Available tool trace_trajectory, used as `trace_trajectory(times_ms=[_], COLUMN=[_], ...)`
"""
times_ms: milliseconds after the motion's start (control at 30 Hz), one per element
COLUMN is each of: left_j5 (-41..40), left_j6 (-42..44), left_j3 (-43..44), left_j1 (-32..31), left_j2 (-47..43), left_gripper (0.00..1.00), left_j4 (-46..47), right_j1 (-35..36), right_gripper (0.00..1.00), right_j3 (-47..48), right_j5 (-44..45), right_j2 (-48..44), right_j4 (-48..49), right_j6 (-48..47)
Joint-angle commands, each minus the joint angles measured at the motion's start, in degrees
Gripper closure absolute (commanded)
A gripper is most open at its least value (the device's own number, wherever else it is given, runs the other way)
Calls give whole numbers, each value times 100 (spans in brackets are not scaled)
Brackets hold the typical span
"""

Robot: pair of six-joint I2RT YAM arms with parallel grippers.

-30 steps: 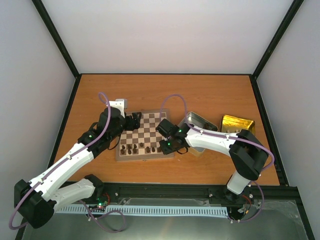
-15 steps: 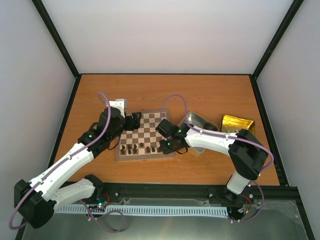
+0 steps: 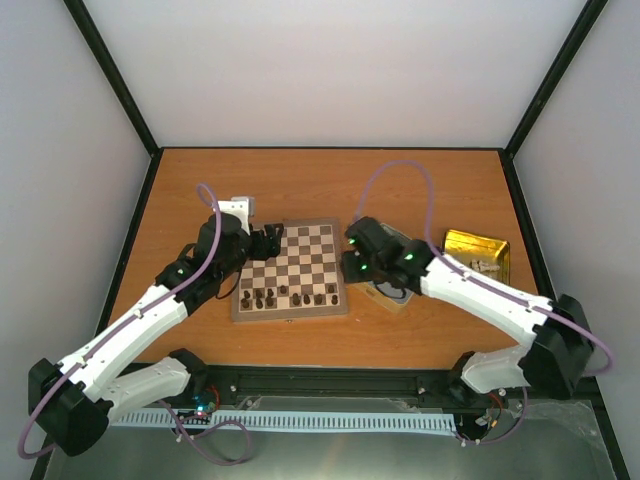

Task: Set up the chess pieces on the board
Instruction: Pick up the chess piece from the storage box.

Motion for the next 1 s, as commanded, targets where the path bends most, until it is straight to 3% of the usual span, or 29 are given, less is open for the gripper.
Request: trace_trajectory(times_ms=[0,100,333,600,967], left_j5=[27,49,132,107,38], left_j6=[87,51,3,38,121], left_j3=[364,367,429,481,500], left_j1=[36,36,36,36,36], left_j2=[28,17,98,154,163], left_gripper=[17,16,17,17,17], left_j4=[-79,-107,-154,-174,-191], right_j1=[-952,-1475,-1937,-1954,-1953], right_gripper=[58,58,60,61,69], right_j3=[-321,-309,31,635,719], right_j5=[370,215,-551,-293,-54], right_j2=[-265,68,1409,2408,2896], right_j4=[-130,-118,333,331,249], right_j6=[354,203,-958,-1533,-1556])
